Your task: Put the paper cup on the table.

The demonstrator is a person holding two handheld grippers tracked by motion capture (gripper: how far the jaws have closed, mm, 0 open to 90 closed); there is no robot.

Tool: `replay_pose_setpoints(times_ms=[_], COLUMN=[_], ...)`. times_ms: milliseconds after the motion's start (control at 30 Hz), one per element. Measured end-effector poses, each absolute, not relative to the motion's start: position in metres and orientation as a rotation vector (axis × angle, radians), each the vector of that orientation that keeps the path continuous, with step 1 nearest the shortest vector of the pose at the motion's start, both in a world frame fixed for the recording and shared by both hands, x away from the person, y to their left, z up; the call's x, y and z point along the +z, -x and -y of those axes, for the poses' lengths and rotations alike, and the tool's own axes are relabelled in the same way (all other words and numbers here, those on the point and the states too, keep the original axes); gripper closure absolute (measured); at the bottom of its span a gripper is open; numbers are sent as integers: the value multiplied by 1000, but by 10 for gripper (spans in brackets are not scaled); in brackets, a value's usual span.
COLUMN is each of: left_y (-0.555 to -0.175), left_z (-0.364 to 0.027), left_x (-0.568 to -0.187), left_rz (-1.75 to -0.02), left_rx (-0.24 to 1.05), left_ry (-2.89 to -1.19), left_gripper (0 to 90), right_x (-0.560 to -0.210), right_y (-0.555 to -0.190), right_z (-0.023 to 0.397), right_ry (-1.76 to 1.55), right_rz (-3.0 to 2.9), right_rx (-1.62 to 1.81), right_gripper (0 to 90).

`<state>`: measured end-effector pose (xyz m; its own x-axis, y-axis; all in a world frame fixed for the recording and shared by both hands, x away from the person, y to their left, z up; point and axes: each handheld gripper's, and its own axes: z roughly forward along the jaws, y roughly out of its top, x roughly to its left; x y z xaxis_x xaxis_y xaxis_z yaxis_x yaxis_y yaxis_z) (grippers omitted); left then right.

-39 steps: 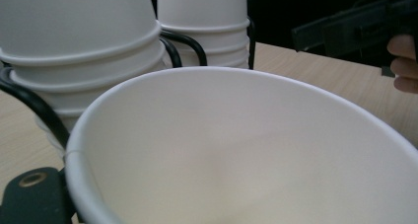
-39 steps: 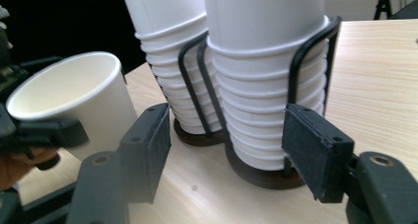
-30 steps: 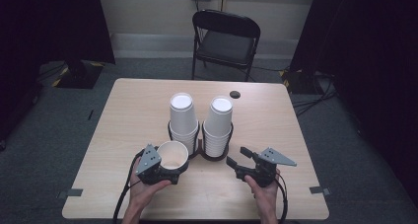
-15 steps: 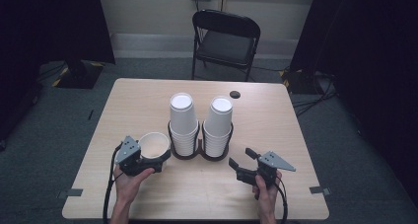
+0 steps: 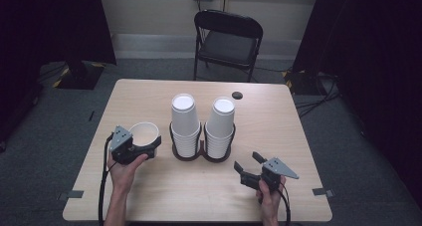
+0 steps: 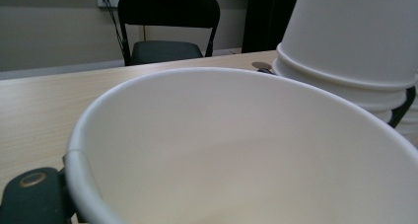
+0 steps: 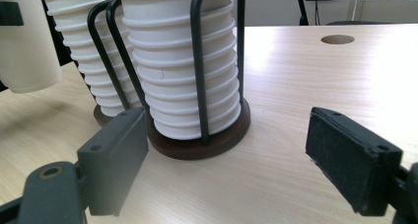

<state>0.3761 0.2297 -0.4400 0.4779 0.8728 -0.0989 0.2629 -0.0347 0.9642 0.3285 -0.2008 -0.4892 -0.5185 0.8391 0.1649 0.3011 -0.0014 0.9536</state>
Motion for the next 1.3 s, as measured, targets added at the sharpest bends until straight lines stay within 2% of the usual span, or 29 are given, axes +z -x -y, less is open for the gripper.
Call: replay_pose_setpoints(times_ms=[433,633,1300], left_y=[-411,-426,-431], left_z=[-235,-228,-227], left_x=[-447,-462,-474], left_rz=[-1038,-1052,-1060], left_rx=[681,660,680], left_ry=[-1570,-1566,-1660], left_gripper=[96,92,82], right_x=[-495,-495,-495], right_y=[-328,-326,-325], right_z=[198,196,197], right_ry=[-1159,-1123,-1120], right_rz=[-1790,-1789,-1787], right_rx=[1521,1499,1510], right_gripper=[147,149,152])
